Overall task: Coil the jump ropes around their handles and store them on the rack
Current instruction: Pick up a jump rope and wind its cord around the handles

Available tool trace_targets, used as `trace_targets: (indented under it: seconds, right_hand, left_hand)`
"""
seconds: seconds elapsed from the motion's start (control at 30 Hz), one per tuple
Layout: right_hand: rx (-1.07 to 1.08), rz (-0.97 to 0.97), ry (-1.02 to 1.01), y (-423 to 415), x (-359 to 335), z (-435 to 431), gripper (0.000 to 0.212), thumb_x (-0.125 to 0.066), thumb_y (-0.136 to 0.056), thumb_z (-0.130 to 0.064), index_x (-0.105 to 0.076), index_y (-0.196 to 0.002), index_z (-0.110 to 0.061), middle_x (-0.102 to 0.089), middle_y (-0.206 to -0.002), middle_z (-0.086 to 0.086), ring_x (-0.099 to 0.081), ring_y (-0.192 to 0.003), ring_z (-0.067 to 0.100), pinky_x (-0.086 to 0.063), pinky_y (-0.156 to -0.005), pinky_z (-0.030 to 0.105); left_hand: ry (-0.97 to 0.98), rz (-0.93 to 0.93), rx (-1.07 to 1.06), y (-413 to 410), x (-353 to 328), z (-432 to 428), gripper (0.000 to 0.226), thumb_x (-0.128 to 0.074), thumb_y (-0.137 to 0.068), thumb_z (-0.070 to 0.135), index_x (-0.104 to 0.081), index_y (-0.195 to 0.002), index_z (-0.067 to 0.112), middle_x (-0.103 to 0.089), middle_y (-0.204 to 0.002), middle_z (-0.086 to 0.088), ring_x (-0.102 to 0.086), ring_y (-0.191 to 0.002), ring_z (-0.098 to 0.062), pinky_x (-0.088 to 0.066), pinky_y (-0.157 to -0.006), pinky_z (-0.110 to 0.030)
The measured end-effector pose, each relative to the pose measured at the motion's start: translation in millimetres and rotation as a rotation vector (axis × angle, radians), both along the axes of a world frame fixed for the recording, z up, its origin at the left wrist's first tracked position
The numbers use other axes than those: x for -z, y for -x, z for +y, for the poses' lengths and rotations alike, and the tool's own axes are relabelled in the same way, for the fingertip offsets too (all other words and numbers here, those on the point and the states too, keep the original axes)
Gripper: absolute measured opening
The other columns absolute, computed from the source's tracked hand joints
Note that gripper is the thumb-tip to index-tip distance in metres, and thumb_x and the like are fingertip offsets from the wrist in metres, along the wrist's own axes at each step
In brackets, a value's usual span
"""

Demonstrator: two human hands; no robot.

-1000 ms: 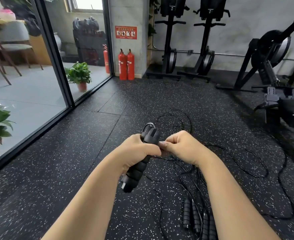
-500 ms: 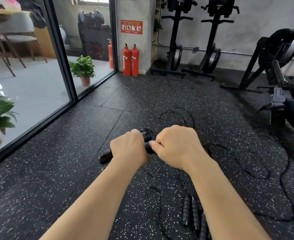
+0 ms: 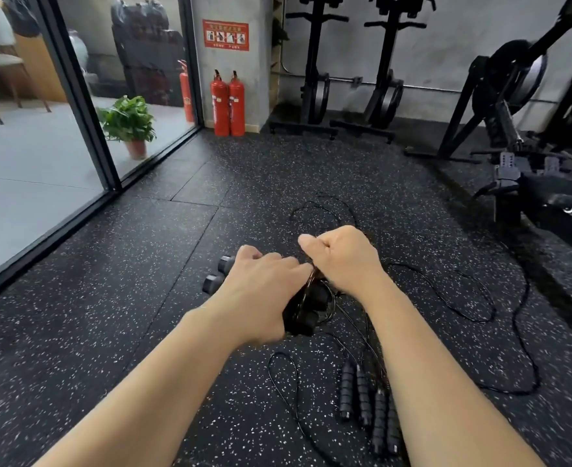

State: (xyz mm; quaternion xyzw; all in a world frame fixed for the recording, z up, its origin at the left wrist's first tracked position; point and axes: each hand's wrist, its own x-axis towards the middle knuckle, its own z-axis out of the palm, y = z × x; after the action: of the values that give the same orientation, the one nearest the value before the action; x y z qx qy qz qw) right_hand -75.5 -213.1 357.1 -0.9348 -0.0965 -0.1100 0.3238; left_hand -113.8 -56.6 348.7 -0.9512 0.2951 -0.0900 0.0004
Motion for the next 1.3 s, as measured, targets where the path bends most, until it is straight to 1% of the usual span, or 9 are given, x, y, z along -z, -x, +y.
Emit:
trace_targets:
  seconds: [0.13, 0.27, 0.4, 0.53, 0.63, 0.73, 0.83, 0.97, 1.3]
  right_hand:
    - [-0.126, 0.351, -0.581, -2.3, 7.5, -2.2, 0.046, -0.061, -0.092, -0.034, -0.045, -0.056, -0.01, -0.032, -0.049, 0.0, -0.027, -0.045, 0.015, -0.022, -0.051, 0.03]
    - [-0.195, 0.584, -0.828, 0.8, 17.3, 11.9, 0.044, -0.066, -0.082, -0.048, -0.056, -0.081, -0.006, -0.041, -0.07, 0.008, -0.032, -0.067, 0.027, -0.022, -0.062, 0.038]
    - [-0.067, 0.654, -1.073, 0.7, 23.5, 28.4, 0.032, -0.06, -0.092, -0.034, -0.066, -0.104, -0.005, -0.064, -0.084, 0.008, -0.059, -0.078, 0.023, -0.047, -0.076, 0.035]
    - [-0.022, 0.501, -0.999, 6.2, 28.8, 42.4, 0.024, -0.063, -0.065, -0.03, -0.055, -0.062, -0.007, -0.047, -0.055, 0.006, -0.036, -0.058, 0.017, -0.025, -0.052, 0.029]
    - [-0.048, 0.242, -0.69, 9.1, 37.5, 49.8, 0.037, -0.055, -0.089, -0.023, -0.047, -0.068, 0.007, -0.048, -0.062, 0.009, -0.036, -0.062, 0.017, -0.027, -0.057, 0.032]
    - [-0.104, 0.141, -0.483, 17.2, 35.0, 51.2, 0.028, -0.044, -0.096, -0.007, -0.052, -0.07, -0.007, -0.05, -0.059, -0.003, -0.034, -0.048, 0.003, -0.027, -0.047, 0.022]
    - [-0.219, 0.188, -0.513, 24.0, 26.2, 54.9, 0.019, -0.045, -0.089, -0.008, -0.062, -0.08, -0.009, -0.059, -0.064, -0.003, -0.043, -0.052, -0.002, -0.037, -0.051, 0.021]
    - [-0.249, 0.245, -0.582, 30.7, 21.8, 60.1, 0.033, -0.066, -0.08, -0.045, -0.067, -0.082, -0.011, -0.066, -0.07, -0.003, -0.054, -0.062, 0.007, -0.046, -0.061, 0.031]
    - [-0.177, 0.12, -0.621, 24.8, 19.8, 56.8, 0.02, -0.065, -0.09, -0.03, -0.069, -0.086, -0.011, -0.067, -0.071, -0.007, -0.056, -0.061, 0.001, -0.042, -0.058, 0.017]
  left_hand:
    - [0.133, 0.026, -0.004, 3.6, -4.0, 5.5, 0.035, -0.062, -0.081, 0.045, -0.031, -0.092, 0.035, -0.044, -0.088, 0.016, -0.052, -0.094, -0.011, -0.034, -0.09, -0.036]
    - [0.294, 0.131, -0.07, 6.6, -4.9, 5.0, 0.035, -0.064, -0.074, 0.044, -0.037, -0.093, 0.033, -0.045, -0.083, 0.017, -0.055, -0.088, -0.012, -0.033, -0.077, -0.033]
    - [0.42, 0.173, -0.192, 4.6, -2.5, 2.6, 0.032, -0.067, -0.068, 0.035, -0.04, -0.086, 0.03, -0.05, -0.077, 0.014, -0.051, -0.071, -0.011, -0.036, -0.068, -0.031]
    - [0.533, 0.225, -0.399, -3.0, -2.6, 5.4, 0.033, -0.07, -0.066, 0.038, -0.046, -0.085, 0.026, -0.057, -0.074, 0.008, -0.054, -0.065, -0.013, -0.035, -0.053, -0.028]
    - [0.585, 0.243, -0.531, -10.2, 0.9, 13.4, 0.031, -0.065, -0.061, 0.042, -0.047, -0.079, 0.023, -0.058, -0.072, 0.006, -0.055, -0.063, -0.016, -0.033, -0.05, -0.026]
    - [0.628, 0.261, -0.6, -17.4, 4.8, 22.3, 0.032, -0.057, -0.055, 0.045, -0.052, -0.073, 0.019, -0.059, -0.068, 0.003, -0.058, -0.063, -0.021, -0.037, -0.053, -0.027]
    - [0.578, 0.241, -0.661, -20.7, 6.4, 31.8, 0.034, -0.061, -0.061, 0.048, -0.056, -0.082, 0.021, -0.063, -0.076, 0.003, -0.061, -0.069, -0.02, -0.045, -0.058, -0.03]
    - [0.53, 0.216, -0.687, -19.7, 5.7, 35.6, 0.032, -0.066, -0.071, 0.039, -0.054, -0.095, 0.021, -0.063, -0.084, 0.004, -0.061, -0.077, -0.021, -0.052, -0.07, -0.036]
    - [0.786, 0.438, -0.487, -12.7, -5.2, 51.6, 0.082, -0.075, -0.044, 0.045, -0.048, -0.12, 0.033, -0.063, -0.095, 0.012, -0.065, -0.088, -0.015, -0.056, -0.083, -0.041]
